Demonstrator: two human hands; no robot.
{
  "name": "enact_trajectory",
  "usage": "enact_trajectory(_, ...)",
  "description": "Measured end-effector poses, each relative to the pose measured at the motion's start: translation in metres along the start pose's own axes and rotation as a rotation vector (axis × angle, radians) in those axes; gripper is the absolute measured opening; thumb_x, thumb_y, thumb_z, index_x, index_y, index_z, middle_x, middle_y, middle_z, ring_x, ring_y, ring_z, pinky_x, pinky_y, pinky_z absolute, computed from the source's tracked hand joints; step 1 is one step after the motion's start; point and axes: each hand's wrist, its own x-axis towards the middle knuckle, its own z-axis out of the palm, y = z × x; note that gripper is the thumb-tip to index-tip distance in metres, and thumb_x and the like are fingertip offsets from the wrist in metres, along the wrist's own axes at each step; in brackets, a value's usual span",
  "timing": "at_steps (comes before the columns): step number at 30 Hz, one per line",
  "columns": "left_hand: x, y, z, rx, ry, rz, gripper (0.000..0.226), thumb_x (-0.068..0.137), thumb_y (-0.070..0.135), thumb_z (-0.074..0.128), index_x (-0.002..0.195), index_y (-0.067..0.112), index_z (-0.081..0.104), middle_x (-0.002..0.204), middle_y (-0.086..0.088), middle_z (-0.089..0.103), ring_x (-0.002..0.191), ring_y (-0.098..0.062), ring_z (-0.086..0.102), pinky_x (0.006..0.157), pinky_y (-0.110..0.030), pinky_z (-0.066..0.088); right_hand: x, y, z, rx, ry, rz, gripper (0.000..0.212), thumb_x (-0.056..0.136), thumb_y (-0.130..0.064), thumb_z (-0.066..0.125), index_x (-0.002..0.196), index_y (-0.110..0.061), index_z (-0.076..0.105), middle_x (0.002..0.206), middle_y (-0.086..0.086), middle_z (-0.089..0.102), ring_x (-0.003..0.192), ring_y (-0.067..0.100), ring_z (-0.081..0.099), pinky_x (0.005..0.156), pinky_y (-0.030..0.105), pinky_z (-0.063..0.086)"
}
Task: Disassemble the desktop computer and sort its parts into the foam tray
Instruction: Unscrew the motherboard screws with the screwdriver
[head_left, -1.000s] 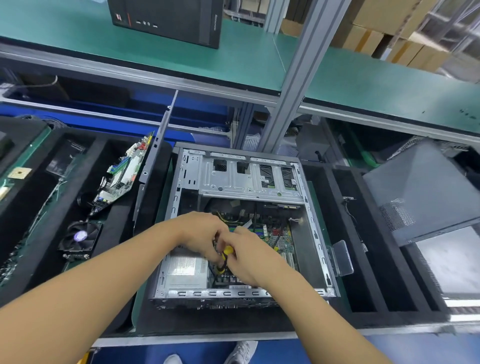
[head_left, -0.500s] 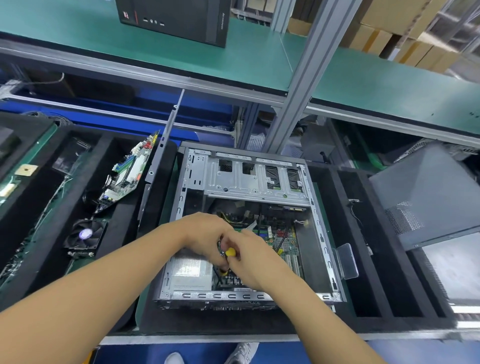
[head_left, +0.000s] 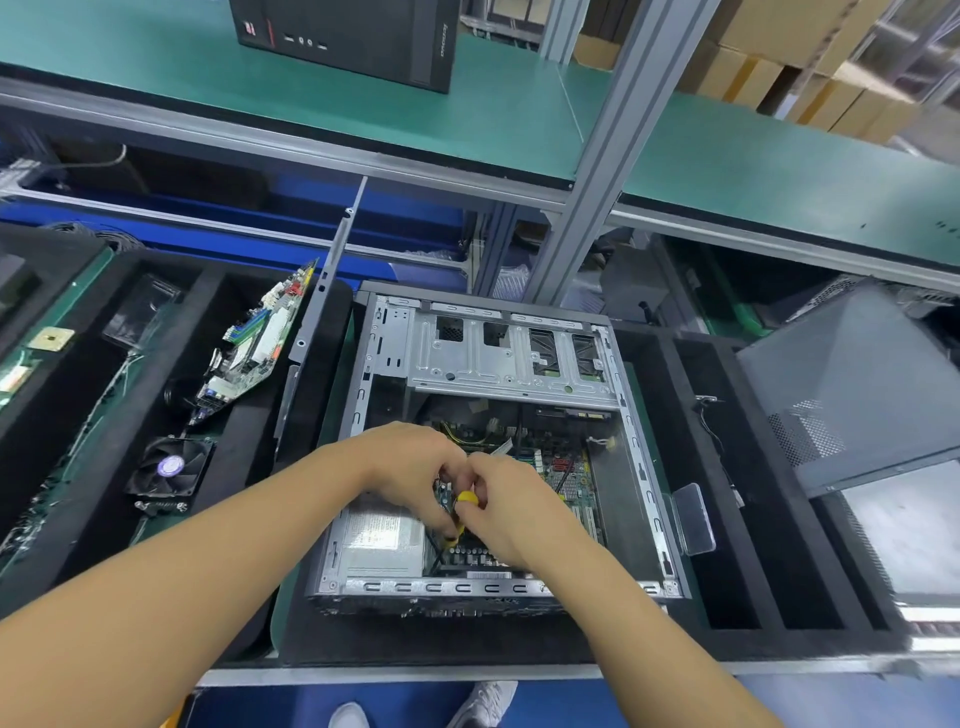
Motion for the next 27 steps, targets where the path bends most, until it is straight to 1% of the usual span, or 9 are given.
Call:
enact_trajectory(4,-0.001,0.0,0.003,0.017,0.029,-0.024,0.026,0.056,0.065,0.064,0.071,0.048,0.051,0.087,0.02,0.061,0.087,-0.004,0.057,0.078,-0.038,0.052,0.0,0.0,-0.001,0.091,-0.075,0.019,0.022,0.085,-0.011,0.061,0.094,-0.031,0.055,0.101,-0.002,0.047,0.084,0.021,0.054,0.074,0.029,0.04)
enact_trajectory(6,0.0,0.0,0.004,0.017,0.043,-0.04,0.032,0.052,0.064,0.061,0.076,0.044,0.053,0.085,0.018,0.061,0.084,-0.005,0.057,0.078,-0.037,0.052,-0.001,-0.001,0.0,0.145,-0.07,0.019,0.018,0.084,-0.02,0.065,0.094,-0.029,0.054,0.101,-0.002,0.049,0.084,0.018,0.054,0.072,0.027,0.041)
enact_trajectory(8,0.0,0.0,0.004,0.023,0.04,-0.049,0.037,0.049,0.062,0.057,0.081,0.043,0.056,0.085,0.017,0.061,0.082,-0.007,0.058,0.077,-0.039,0.053,-0.002,-0.002,0.001,0.171,-0.009,0.044,0.022,0.085,-0.037,0.065,0.095,-0.024,0.05,0.097,-0.003,0.052,0.081,0.014,0.051,0.064,0.025,0.037)
enact_trajectory(11,0.001,-0.001,0.007,0.04,0.046,-0.043,0.033,0.053,0.065,0.059,0.079,0.045,0.058,0.087,0.019,0.061,0.084,-0.007,0.058,0.079,-0.04,0.052,-0.003,-0.002,0.004,0.048,0.078,0.076,0.031,0.088,-0.048,0.061,0.09,-0.021,0.046,0.085,-0.005,0.054,0.077,0.018,0.051,0.056,0.027,0.033)
enact_trajectory(15,0.001,-0.001,0.007,0.032,0.046,-0.01,0.04,0.053,0.072,0.064,0.083,0.046,0.058,0.092,0.02,0.061,0.089,-0.006,0.057,0.083,-0.041,0.05,-0.003,-0.003,0.008,0.064,0.042,0.041,0.025,0.09,-0.039,0.064,0.094,-0.023,0.045,0.083,-0.007,0.052,0.078,0.018,0.053,0.061,0.029,0.036)
enact_trajectory(19,-0.001,-0.001,0.0,-0.003,-0.003,0.023,0.028,0.051,0.074,0.068,0.065,0.053,0.055,0.095,0.032,0.057,0.091,0.001,0.053,0.086,-0.037,0.048,-0.001,-0.004,0.006,0.102,-0.007,0.022,0.019,0.088,-0.022,0.065,0.1,-0.027,0.052,0.099,-0.003,0.05,0.088,0.02,0.055,0.076,0.031,0.044)
enact_trajectory(22,-0.001,0.0,0.0,-0.012,0.001,0.025,0.025,0.053,0.07,0.067,0.065,0.052,0.053,0.092,0.025,0.061,0.088,-0.002,0.055,0.083,-0.039,0.05,-0.001,-0.002,0.006,0.163,-0.08,0.031,0.023,0.087,-0.015,0.062,0.1,-0.031,0.051,0.104,0.001,0.048,0.087,0.021,0.056,0.083,0.036,0.049)
enact_trajectory(24,-0.001,0.0,0.001,0.008,0.018,0.009,0.027,0.054,0.066,0.063,0.072,0.049,0.054,0.087,0.019,0.063,0.085,-0.006,0.057,0.083,-0.039,0.051,-0.002,-0.002,0.006,0.204,-0.073,0.048,0.02,0.085,-0.03,0.065,0.096,-0.031,0.048,0.099,-0.001,0.05,0.079,0.016,0.053,0.071,0.031,0.046)
enact_trajectory(27,-0.001,0.001,0.002,0.053,0.024,-0.003,0.042,0.054,0.071,0.06,0.079,0.037,0.061,0.083,0.017,0.063,0.082,-0.006,0.057,0.083,-0.039,0.05,-0.001,-0.001,0.01,0.127,0.038,0.111,0.034,0.086,-0.055,0.06,0.087,-0.027,0.041,0.081,-0.009,0.052,0.067,0.008,0.048,0.052,0.024,0.031)
